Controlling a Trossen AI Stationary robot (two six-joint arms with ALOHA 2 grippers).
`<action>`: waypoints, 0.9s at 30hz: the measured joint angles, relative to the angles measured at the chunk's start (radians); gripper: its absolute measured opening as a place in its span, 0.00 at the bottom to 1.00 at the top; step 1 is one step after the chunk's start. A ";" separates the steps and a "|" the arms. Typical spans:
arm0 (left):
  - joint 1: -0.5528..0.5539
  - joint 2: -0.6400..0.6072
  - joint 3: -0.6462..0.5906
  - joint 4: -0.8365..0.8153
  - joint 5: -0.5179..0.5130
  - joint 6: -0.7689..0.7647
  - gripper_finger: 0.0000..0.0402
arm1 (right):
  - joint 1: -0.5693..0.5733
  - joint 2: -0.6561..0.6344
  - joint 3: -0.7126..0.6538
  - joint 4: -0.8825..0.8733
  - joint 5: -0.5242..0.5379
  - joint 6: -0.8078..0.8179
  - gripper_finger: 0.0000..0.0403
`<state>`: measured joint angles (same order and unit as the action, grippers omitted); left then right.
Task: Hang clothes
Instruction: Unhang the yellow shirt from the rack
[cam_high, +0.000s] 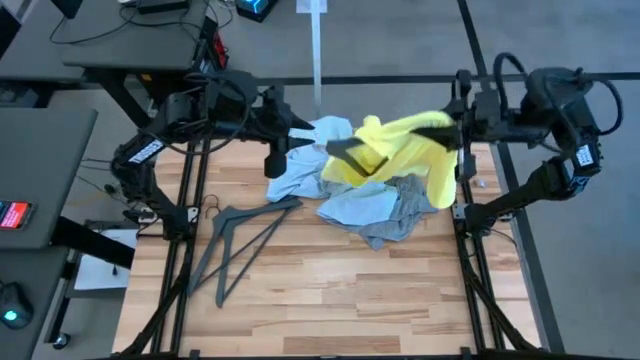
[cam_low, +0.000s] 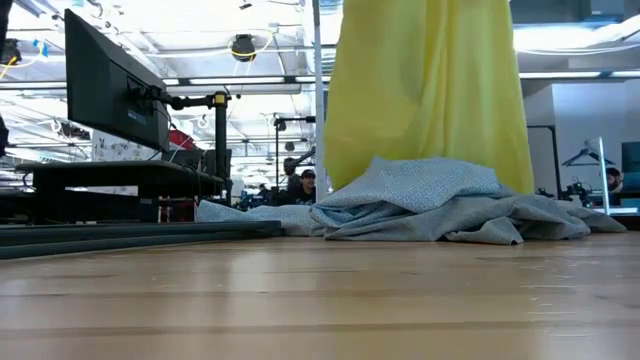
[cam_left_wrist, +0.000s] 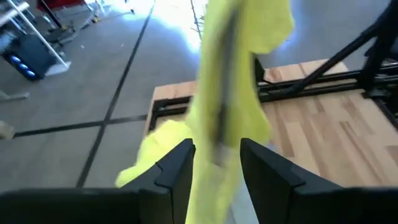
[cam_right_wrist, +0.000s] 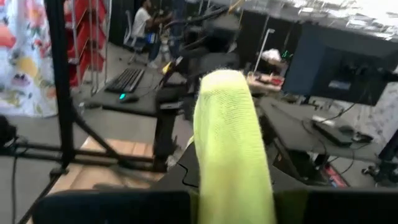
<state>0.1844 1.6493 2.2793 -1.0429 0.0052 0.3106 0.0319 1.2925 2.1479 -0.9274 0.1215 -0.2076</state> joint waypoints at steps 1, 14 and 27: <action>-0.001 0.007 0.001 0.000 0.001 0.008 0.33 | 0.003 0.003 0.000 0.003 0.001 0.001 0.06; -0.002 0.064 0.002 0.031 -0.046 0.032 0.45 | -0.001 0.044 0.000 0.012 0.018 0.000 0.06; -0.019 0.120 0.001 0.074 0.024 -0.033 0.45 | -0.001 0.080 0.000 0.031 0.013 0.009 0.06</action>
<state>0.1650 1.7695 2.2799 -0.9691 0.0288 0.2778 0.0311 1.3726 2.1475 -0.8967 0.1349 -0.1989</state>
